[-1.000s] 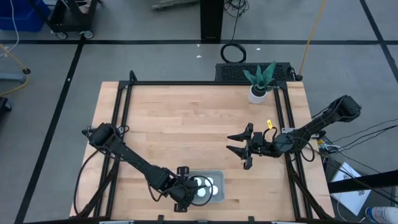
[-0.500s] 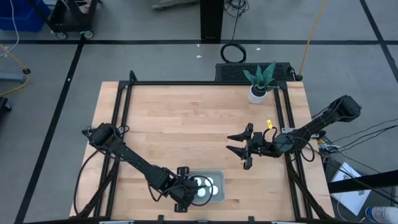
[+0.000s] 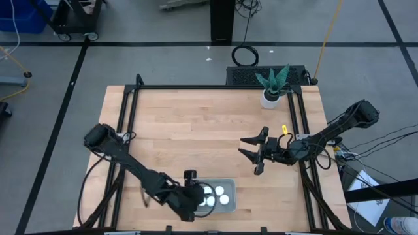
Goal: Pick and place pill bottles into a basket
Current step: Return to Home Position
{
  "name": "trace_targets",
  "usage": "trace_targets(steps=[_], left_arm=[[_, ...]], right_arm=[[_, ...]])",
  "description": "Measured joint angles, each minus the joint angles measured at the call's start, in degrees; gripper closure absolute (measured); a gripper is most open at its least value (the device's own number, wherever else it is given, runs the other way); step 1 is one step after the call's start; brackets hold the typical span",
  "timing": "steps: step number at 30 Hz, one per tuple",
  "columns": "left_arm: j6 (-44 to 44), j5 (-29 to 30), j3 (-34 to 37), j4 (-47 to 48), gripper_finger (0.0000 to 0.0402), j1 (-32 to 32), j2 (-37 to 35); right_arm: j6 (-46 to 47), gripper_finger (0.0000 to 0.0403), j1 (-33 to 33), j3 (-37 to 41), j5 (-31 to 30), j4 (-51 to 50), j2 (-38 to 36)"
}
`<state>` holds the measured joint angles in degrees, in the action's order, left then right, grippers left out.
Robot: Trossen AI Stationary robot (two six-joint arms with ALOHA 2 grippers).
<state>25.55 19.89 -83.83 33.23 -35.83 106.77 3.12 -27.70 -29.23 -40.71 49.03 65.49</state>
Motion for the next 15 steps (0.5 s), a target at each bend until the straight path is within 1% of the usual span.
trace_targets(steps=[2, 4, 6, 7, 8, 10, 11, 13, 15], left_arm=[[-1.0, 4.1, 0.0, 0.1, 0.019, -0.8, -2.8], [-2.6, 6.4, 0.0, 0.6, 0.019, -1.9, -5.9], [-5.1, 7.5, 0.0, 2.4, 0.019, -2.6, -9.4], [-7.0, 7.4, 0.0, 4.6, 0.019, -2.8, -11.4], [-7.1, 7.1, 0.0, 6.8, 0.019, -2.9, -13.3], [-3.2, 7.6, 0.1, 9.3, 0.019, -3.5, -16.3], [-2.5, 9.3, 0.8, 8.9, 0.019, -4.3, -17.6], [-3.1, 13.6, 2.7, 8.1, 0.019, -6.4, -19.8], [-4.0, 17.0, 5.7, 5.5, 0.019, -8.4, -22.2]], right_arm=[[0.0, 0.0216, 0.0, 0.0, 0.1, -0.1, 0.0], [0.5, 0.0216, -0.2, 0.0, 0.2, -0.6, 0.0], [0.4, 0.0216, -0.2, 0.0, 0.2, -1.2, 0.0], [-0.3, 0.0216, -0.2, 0.0, 0.2, -1.3, 0.0], [-1.5, 0.0216, -0.2, 0.0, 0.1, -1.3, 0.0], [-3.2, 0.0216, -0.2, 0.0, 0.1, -2.0, 0.0], [-2.9, 0.0216, -0.2, 0.0, 0.1, -2.4, 0.0], [0.9, 0.0216, -0.2, 0.0, 0.4, -3.5, 0.0], [2.1, 0.0216, -0.1, 0.0, 2.9, -5.9, 0.0]])
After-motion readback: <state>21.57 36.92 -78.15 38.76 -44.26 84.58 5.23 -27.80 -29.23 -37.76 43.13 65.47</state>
